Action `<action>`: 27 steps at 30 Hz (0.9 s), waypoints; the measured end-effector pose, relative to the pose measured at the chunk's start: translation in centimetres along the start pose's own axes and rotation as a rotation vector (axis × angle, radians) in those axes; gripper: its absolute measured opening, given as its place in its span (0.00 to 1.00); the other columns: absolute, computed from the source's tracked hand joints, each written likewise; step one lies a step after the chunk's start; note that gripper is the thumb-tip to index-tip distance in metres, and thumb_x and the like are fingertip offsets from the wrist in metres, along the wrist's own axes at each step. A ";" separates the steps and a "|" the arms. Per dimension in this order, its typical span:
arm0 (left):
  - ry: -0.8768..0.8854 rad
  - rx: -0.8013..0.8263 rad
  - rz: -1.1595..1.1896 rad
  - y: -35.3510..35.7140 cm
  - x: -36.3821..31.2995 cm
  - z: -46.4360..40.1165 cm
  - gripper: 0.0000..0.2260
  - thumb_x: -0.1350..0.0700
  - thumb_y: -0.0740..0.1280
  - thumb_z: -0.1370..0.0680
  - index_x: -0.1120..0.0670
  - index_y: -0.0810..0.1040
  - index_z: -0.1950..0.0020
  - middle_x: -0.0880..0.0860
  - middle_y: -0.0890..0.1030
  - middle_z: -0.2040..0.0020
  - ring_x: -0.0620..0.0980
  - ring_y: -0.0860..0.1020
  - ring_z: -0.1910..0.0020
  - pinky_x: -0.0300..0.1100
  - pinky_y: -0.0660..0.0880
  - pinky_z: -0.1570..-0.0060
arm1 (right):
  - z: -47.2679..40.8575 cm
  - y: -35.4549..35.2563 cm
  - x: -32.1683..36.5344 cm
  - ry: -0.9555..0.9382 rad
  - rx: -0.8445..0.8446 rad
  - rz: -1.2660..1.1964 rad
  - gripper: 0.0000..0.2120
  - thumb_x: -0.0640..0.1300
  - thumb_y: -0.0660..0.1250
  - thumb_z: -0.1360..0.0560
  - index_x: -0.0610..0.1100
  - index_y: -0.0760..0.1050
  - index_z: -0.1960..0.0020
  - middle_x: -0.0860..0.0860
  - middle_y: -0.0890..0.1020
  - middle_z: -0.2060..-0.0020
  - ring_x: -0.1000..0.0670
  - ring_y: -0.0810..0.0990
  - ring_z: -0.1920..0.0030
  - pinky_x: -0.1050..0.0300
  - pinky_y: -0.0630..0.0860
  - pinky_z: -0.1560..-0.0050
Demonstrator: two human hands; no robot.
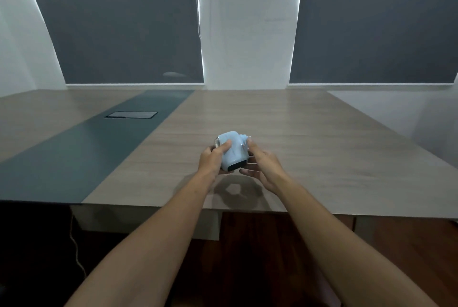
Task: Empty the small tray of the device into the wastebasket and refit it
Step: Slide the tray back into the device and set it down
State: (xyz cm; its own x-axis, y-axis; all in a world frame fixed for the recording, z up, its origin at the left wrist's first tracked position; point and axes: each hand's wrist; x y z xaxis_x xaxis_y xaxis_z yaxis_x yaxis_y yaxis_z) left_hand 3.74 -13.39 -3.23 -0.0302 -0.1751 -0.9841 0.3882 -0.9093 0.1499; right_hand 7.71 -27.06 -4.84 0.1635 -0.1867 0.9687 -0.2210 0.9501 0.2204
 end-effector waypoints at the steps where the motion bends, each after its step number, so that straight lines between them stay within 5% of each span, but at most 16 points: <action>1: 0.000 0.002 0.002 -0.1 -0.1 0.1 0.22 0.51 0.71 0.26 0.63 0.76 0.37 0.63 0.82 0.43 0.56 0.81 0.59 0.46 0.80 0.69 | 0.1 0.1 0.1 -0.002 -0.006 -0.005 0.21 0.57 0.66 0.23 0.39 0.78 0.47 0.41 0.84 0.48 0.42 0.84 0.52 0.45 0.82 0.46; 9: 0.044 -0.066 -0.014 -3.6 -0.8 1.1 0.22 0.52 0.72 0.26 0.62 0.74 0.37 0.59 0.80 0.46 0.53 0.80 0.59 0.43 0.79 0.69 | 1.3 3.1 0.6 0.040 0.052 0.094 0.24 0.61 0.58 0.21 0.41 0.80 0.50 0.42 0.83 0.52 0.41 0.81 0.51 0.42 0.79 0.40; 12: 0.065 -0.152 -0.042 -5.9 -1.2 1.3 0.26 0.50 0.74 0.29 0.60 0.74 0.37 0.59 0.80 0.43 0.56 0.81 0.52 0.44 0.79 0.68 | 1.5 5.5 0.3 0.050 0.103 0.116 0.26 0.61 0.57 0.21 0.41 0.79 0.42 0.43 0.82 0.51 0.41 0.80 0.52 0.44 0.80 0.44; 17: 0.102 -0.309 -0.168 -10.8 -1.7 1.7 0.35 0.41 0.76 0.42 0.56 0.72 0.40 0.57 0.80 0.41 0.58 0.81 0.45 0.57 0.81 0.47 | 1.6 9.6 -0.5 0.070 0.171 0.152 0.28 0.60 0.58 0.21 0.39 0.73 0.33 0.42 0.80 0.44 0.41 0.81 0.50 0.44 0.81 0.49; 21: 0.184 -0.431 -0.341 -14.3 -2.3 2.8 0.29 0.46 0.76 0.33 0.56 0.70 0.39 0.56 0.79 0.41 0.57 0.79 0.43 0.53 0.76 0.40 | 1.6 12.3 -1.2 0.074 0.207 0.152 0.28 0.59 0.59 0.20 0.39 0.72 0.32 0.40 0.78 0.40 0.42 0.82 0.51 0.47 0.82 0.55; 27: 0.180 -0.579 -0.566 -17.9 -1.8 2.6 0.28 0.47 0.76 0.31 0.55 0.67 0.40 0.59 0.80 0.40 0.61 0.79 0.43 0.48 0.73 0.45 | 1.4 13.9 -2.2 0.090 0.208 0.170 0.27 0.57 0.59 0.20 0.38 0.72 0.31 0.38 0.78 0.38 0.40 0.81 0.48 0.47 0.82 0.55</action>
State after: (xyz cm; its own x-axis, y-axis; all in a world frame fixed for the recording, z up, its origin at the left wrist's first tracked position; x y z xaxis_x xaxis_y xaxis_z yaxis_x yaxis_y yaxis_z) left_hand -5.58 2.19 -3.89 -0.2347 0.3583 -0.9036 0.7728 -0.4951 -0.3970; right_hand 2.88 -13.77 -3.71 0.1902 0.0028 0.9817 -0.4433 0.8925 0.0833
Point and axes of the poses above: each hand's wrist, its own z-axis away from the middle knuckle, its own y-axis out of the palm, x = y × z
